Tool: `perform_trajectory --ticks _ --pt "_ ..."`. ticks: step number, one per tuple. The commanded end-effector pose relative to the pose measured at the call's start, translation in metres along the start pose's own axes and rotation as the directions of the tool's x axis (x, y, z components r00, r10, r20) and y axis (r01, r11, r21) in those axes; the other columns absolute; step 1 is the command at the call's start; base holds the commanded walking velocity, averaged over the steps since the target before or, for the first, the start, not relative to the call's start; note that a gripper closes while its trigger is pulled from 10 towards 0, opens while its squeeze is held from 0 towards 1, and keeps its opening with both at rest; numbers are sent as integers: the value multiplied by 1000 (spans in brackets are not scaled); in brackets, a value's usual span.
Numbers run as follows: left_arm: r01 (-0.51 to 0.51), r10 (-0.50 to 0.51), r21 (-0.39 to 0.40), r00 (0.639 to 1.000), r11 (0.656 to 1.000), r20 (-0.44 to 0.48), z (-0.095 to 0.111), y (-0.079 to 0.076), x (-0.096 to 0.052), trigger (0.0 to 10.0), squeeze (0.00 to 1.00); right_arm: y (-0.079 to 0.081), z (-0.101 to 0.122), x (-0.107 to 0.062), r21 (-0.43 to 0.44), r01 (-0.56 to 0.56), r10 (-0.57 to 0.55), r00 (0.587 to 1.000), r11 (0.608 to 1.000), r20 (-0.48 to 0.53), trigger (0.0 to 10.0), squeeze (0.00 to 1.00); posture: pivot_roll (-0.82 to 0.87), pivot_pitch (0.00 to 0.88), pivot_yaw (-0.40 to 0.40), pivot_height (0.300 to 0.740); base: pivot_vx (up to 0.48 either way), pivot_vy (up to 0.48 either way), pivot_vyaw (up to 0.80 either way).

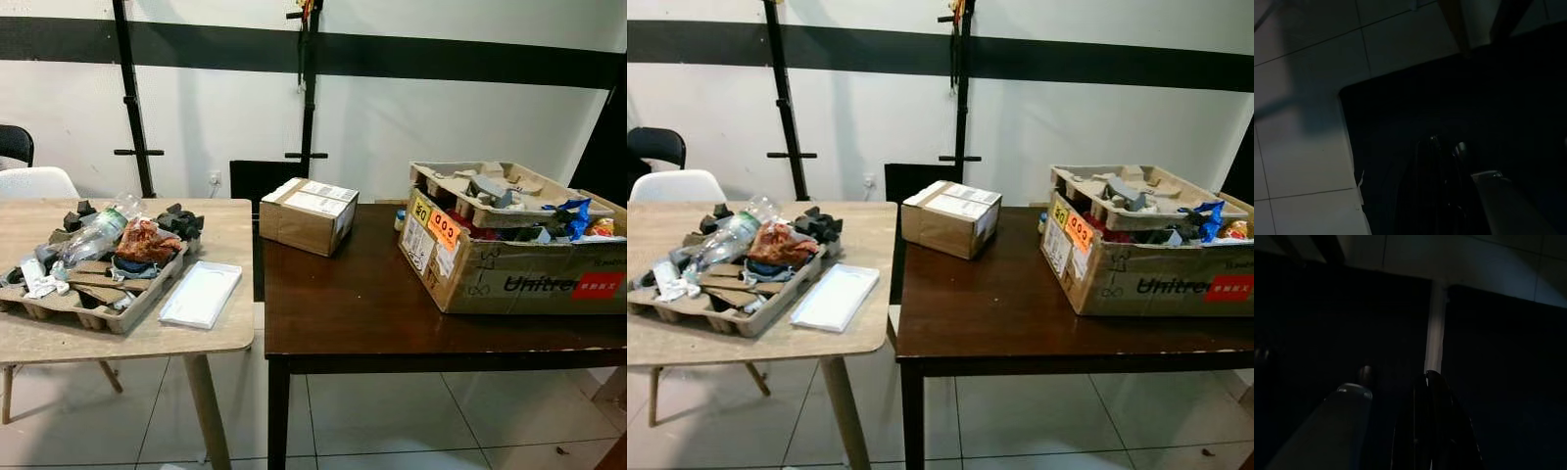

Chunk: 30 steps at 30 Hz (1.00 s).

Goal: Picking trash to rubbish bin

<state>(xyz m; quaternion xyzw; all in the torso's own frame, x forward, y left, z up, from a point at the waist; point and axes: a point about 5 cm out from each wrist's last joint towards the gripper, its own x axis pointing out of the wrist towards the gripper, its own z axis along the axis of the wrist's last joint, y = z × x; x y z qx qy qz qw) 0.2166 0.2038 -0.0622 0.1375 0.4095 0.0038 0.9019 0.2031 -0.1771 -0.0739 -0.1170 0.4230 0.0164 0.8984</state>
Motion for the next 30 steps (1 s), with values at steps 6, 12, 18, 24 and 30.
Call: perform_trajectory --ticks 6,12,18,24,30 --pt "23 -23 10 1000 1000 -3 -4 -6 -1 10000 0 5 -9 -2 -13 -6 6 999 1000 -31 10000 0 27 49 -44 740 0 0 0" --pt "18 -18 -2 1000 1000 6 -3 -5 -1 10000 0 7 -8 -2 -19 -2 2 1000 1000 -27 10000 0 26 50 -41 740 0 0 0" --pt "26 -25 -26 999 999 30 0 -7 -1 10000 0 4 -8 -2 -15 11 -12 1000 1000 -20 10000 0 26 50 -41 740 0 0 0" --pt "37 -35 -37 999 999 37 2 -8 -1 10000 0 1 -8 -2 27 25 -24 1000 999 -14 10000 0 26 50 -40 740 0 0 0" --pt "36 -35 -34 999 999 39 3 -8 -1 10000 0 1 -7 -2 48 20 -19 1000 999 -20 10000 0 27 51 -37 740 0 0 0"
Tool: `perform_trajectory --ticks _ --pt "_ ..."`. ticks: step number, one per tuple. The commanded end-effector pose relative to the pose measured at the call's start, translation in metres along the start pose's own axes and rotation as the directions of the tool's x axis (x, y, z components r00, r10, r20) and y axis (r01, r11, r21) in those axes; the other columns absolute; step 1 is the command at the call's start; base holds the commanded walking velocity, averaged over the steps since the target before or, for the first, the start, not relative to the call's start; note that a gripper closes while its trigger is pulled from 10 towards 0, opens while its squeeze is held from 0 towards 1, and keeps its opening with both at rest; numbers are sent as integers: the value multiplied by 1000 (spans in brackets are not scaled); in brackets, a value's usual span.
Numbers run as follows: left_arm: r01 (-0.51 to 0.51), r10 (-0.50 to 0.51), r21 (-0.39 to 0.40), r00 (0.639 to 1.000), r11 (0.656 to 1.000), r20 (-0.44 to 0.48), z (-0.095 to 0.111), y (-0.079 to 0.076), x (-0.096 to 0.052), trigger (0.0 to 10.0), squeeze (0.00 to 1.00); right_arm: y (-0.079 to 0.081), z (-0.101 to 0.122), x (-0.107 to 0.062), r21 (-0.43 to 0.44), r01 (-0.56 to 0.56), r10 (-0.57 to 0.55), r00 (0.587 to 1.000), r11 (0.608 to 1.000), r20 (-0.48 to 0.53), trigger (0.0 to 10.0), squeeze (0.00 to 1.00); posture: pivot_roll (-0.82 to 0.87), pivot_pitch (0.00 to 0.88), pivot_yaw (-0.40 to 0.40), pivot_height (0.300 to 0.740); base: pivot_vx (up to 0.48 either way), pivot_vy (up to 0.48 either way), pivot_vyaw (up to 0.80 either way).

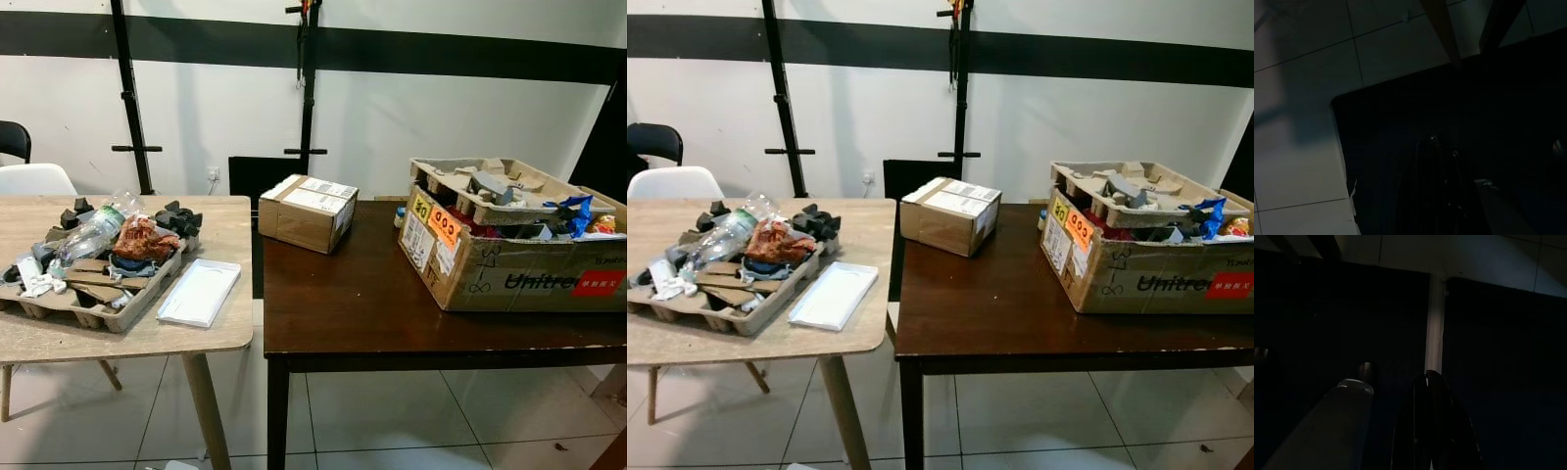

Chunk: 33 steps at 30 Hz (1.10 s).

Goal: Picking trash to rubbish bin

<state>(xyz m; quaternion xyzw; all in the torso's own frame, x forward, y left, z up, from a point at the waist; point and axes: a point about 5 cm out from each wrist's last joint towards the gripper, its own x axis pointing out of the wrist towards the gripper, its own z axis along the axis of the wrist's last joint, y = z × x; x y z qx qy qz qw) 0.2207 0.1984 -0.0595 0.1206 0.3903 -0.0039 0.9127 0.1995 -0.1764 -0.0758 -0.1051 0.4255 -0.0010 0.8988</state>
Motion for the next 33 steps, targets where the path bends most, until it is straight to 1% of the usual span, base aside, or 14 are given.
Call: perform_trajectory --ticks 1,16,17,18,19,21,26,31,33 --pt "12 -12 -8 1000 1000 -6 -3 -4 -1 10000 0 0 -4 -1 13 -2 3 1000 1000 -12 10000 0 28 51 -38 740 0 0 0" --pt "10 -10 -6 1000 1000 4 -4 -2 -1 10000 0 2 0 0 11 -14 14 1000 1000 4 10000 0 28 46 -34 740 0 0 0" --pt "8 -8 -18 1000 1000 23 -2 -2 -1 10000 0 3 2 0 18 -24 23 999 1000 27 10000 0 28 46 -34 740 0 0 0" --pt "2 4 -58 995 998 96 7 0 -1 10000 0 1 11 0 46 -31 26 994 998 102 10000 0 27 36 -37 740 0 0 0" --pt "2 4 -58 995 998 96 7 0 -1 10000 0 1 11 0 46 -31 26 994 998 102 10000 0 27 36 -37 740 0 0 0" --pt "-2 12 -81 991 997 131 12 2 -2 10000 0 -2 15 -1 63 -21 13 991 998 132 10000 0 25 34 -37 740 0 0 0" --pt "-1 10 -69 992 998 126 12 1 -1 10000 0 -4 13 0 52 -12 6 993 999 122 10000 0 22 30 -36 740 0 0 0" --pt "0 5 -49 995 999 103 8 1 -1 10000 0 -5 5 0 25 3 -4 999 1000 48 10000 0 22 29 -34 740 0 0 0" --pt "0 5 -48 995 999 103 8 1 -1 10000 0 -4 3 0 21 2 -3 999 1000 41 10000 0 22 29 -34 740 0 0 0"
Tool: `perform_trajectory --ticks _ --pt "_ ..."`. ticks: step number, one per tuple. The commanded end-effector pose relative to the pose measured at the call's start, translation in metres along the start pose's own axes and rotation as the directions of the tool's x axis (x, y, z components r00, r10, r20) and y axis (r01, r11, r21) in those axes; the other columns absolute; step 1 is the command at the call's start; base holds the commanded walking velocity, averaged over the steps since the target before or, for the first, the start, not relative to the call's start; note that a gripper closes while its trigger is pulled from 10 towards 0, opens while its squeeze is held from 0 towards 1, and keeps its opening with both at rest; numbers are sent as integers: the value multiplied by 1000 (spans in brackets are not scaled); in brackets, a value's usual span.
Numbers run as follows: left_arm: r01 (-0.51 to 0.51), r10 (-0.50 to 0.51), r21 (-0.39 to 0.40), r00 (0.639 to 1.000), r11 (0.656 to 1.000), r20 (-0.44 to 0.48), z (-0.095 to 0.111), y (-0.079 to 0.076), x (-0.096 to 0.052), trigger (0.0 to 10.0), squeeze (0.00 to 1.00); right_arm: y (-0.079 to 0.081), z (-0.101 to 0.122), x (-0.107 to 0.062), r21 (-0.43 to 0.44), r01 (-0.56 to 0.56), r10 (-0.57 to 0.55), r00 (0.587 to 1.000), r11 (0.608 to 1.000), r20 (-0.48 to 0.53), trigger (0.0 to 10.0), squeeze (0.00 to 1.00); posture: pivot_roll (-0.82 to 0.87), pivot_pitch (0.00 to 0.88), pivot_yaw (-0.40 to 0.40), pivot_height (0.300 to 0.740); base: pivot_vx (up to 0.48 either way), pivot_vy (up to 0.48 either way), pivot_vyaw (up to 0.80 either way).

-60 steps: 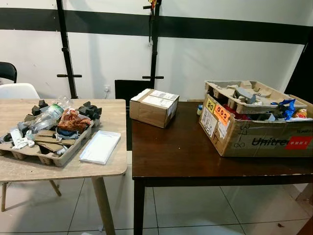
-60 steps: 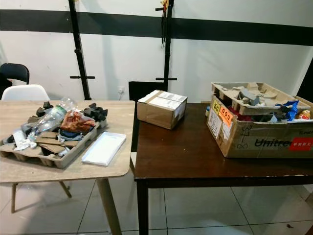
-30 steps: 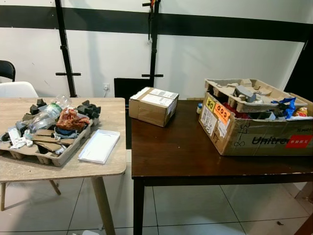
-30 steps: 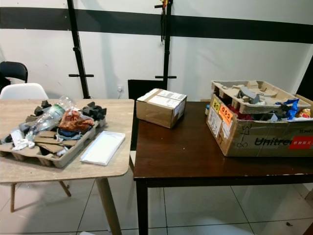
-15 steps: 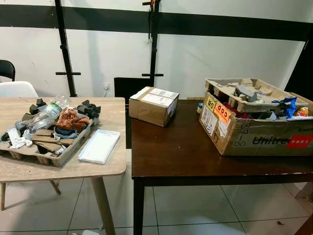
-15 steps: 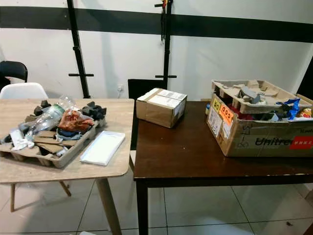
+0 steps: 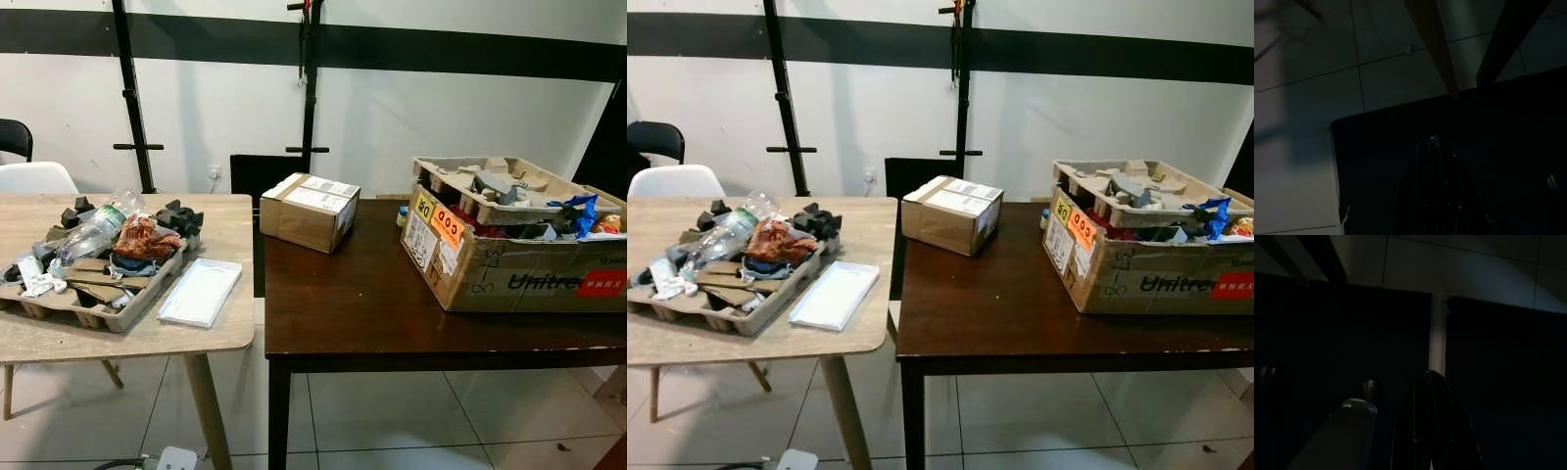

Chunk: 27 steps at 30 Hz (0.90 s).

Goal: Picking trash to rubbish bin

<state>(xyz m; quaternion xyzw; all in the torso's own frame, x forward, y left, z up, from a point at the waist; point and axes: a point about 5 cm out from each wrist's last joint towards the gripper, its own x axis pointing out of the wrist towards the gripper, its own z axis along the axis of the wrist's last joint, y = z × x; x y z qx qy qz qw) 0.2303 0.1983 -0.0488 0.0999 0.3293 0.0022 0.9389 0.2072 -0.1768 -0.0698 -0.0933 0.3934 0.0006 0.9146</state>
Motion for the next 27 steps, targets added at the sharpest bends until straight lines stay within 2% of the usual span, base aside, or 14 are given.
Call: perform_trajectory --ticks 1,14,16,18,20,21,22,23,25,26,27 --pt "8 -8 5 999 1000 -32 -7 -2 -2 10000 0 -2 -6 -1 -8 5 -5 1000 1000 -27 10000 0 22 29 -34 740 0 0 0" --pt "12 -11 12 1000 1000 -18 -6 -2 -2 10000 0 1 -5 -2 -6 -4 4 1000 1000 -4 10000 0 24 28 -32 740 0 0 0" --pt "39 -42 49 998 998 56 8 -5 1 10000 0 1 6 0 5 -13 13 999 1000 53 10000 0 26 29 -35 740 0 0 0" --pt "39 -42 49 998 998 56 8 -5 1 10000 0 1 6 0 5 -13 13 999 1000 53 10000 0 26 29 -35 740 0 0 0" --pt "72 -77 36 982 997 174 33 -6 4 10000 0 2 21 2 -4 -40 40 991 999 127 10000 0 24 30 -39 740 0 0 0" --pt "72 -77 36 982 997 174 33 -6 4 10000 0 2 21 2 -4 -40 40 991 999 127 10000 0 24 30 -39 740 0 0 0" --pt "90 -97 38 966 995 239 48 -5 5 10000 0 3 27 2 -5 -53 53 986 999 155 10000 0 25 30 -39 740 0 0 0" --pt "90 -97 38 966 995 239 48 -5 5 10000 0 3 27 2 -5 -53 53 986 999 155 10000 0 25 30 -39 740 0 0 0" --pt "73 -108 106 919 992 380 79 1 4 10000 0 2 37 4 -4 -62 62 980 998 188 10000 0 26 33 -41 740 0 0 0" --pt "73 -108 106 919 992 380 79 1 4 10000 0 2 37 4 -4 -62 62 980 998 188 10000 0 26 33 -41 740 0 0 0" --pt "21 -92 151 873 988 479 103 9 1 10000 0 1 42 4 -2 -64 64 977 998 202 10000 0 26 33 -41 740 0 0 0"
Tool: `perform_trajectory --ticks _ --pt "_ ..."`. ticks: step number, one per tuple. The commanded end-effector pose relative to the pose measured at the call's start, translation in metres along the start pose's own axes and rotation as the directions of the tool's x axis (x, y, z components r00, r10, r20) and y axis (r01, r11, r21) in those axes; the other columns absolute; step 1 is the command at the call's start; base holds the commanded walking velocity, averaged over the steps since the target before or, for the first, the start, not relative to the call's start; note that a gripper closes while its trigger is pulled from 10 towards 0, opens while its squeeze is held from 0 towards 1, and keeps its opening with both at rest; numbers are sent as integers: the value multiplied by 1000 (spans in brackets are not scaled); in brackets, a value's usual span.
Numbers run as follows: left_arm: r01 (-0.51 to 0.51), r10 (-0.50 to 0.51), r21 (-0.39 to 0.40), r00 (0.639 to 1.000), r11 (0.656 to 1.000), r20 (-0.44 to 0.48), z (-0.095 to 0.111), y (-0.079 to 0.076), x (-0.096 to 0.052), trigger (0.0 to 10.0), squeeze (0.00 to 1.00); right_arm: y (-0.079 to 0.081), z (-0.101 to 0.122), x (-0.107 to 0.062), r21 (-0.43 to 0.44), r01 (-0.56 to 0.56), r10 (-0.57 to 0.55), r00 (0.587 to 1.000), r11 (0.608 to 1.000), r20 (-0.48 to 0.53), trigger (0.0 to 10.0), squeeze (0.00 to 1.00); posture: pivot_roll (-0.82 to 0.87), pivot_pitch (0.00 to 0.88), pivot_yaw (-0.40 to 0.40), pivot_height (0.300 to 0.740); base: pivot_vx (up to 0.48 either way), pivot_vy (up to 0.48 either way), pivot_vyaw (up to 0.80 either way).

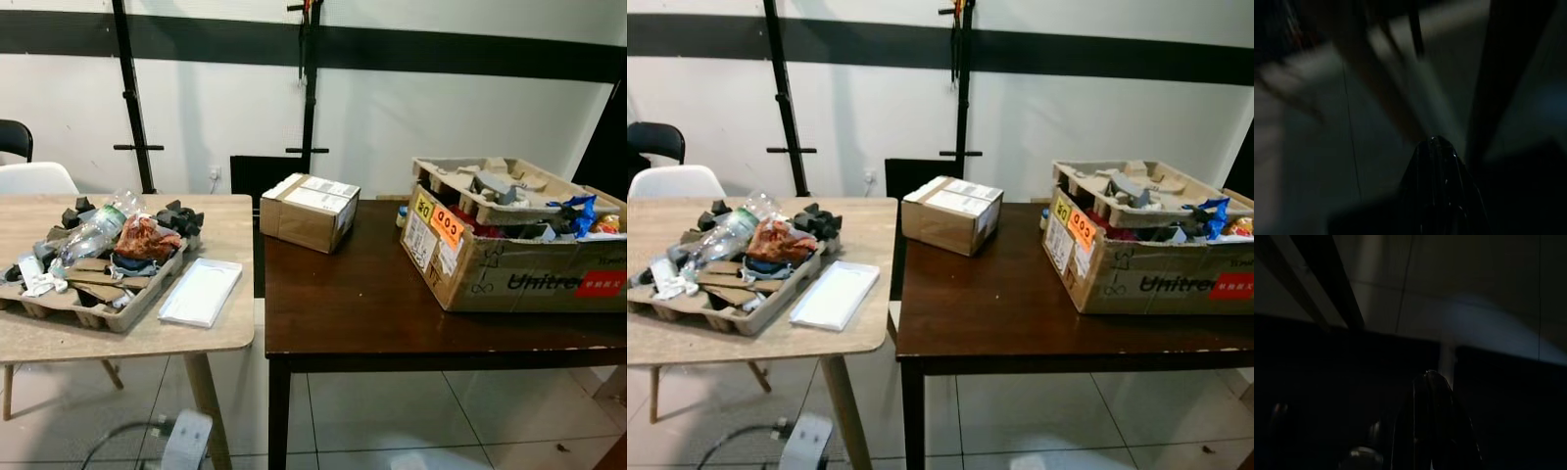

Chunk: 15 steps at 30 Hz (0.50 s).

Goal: Picking trash to rubbish bin

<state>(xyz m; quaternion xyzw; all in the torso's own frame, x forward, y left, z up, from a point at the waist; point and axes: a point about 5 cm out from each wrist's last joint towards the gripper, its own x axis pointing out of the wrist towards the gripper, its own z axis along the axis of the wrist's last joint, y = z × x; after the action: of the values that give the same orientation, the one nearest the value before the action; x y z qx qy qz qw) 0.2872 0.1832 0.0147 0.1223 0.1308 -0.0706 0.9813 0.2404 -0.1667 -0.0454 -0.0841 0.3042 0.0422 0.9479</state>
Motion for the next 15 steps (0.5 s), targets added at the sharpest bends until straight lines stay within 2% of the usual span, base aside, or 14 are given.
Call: perform_trajectory --ticks 1,5,7,8,9,10,11,12,13,14,15 --pt "-34 24 83 993 996 115 24 14 6 10000 0 -2 2 0 14 3 -3 1000 1000 11 10000 0 29 34 -41 740 0 0 0" --pt "-58 39 101 984 993 176 39 23 10 10000 0 -1 3 1 17 -2 2 1000 1000 19 10000 0 30 36 -39 740 0 0 0" --pt "-60 38 99 978 993 205 46 25 11 10000 67 0 3 1 21 -7 7 1000 1000 21 10000 0 32 38 -38 740 0 0 0" --pt "-65 40 97 970 993 238 54 27 12 10000 192 1 3 0 24 -13 12 1000 1000 22 10000 0 32 41 -37 740 0 0 0" --pt "-68 41 99 966 993 253 57 27 12 10000 267 2 3 0 25 -15 14 1000 1000 24 10000 0 32 41 -37 740 0 0 0" --pt "-67 39 97 963 993 266 60 28 13 10000 435 3 3 0 25 -16 16 1000 1000 25 10000 0 32 41 -37 740 0 0 0" --pt "-67 39 97 963 993 266 60 28 13 10000 435 3 3 0 25 -16 16 1000 1000 25 10000 0 32 41 -37 740 0 0 0" --pt "-70 39 101 960 992 276 63 29 13 10000 765 3 3 0 25 -18 17 1000 1000 26 10000 0 32 41 -37 740 0 0 0" --pt "-70 39 101 960 992 276 63 29 13 10000 765 3 3 0 25 -18 17 1000 1000 26 10000 0 32 41 -37 740 0 0 0" --pt "-65 32 104 956 992 291 68 29 15 10000 1000 3 2 0 25 -20 19 1000 999 25 10000 0 32 41 -37 740 0 0 0" --pt "-65 32 104 956 992 291 68 29 15 10000 1000 3 2 0 25 -20 19 1000 999 25 10000 0 32 41 -37 740 0 0 0"
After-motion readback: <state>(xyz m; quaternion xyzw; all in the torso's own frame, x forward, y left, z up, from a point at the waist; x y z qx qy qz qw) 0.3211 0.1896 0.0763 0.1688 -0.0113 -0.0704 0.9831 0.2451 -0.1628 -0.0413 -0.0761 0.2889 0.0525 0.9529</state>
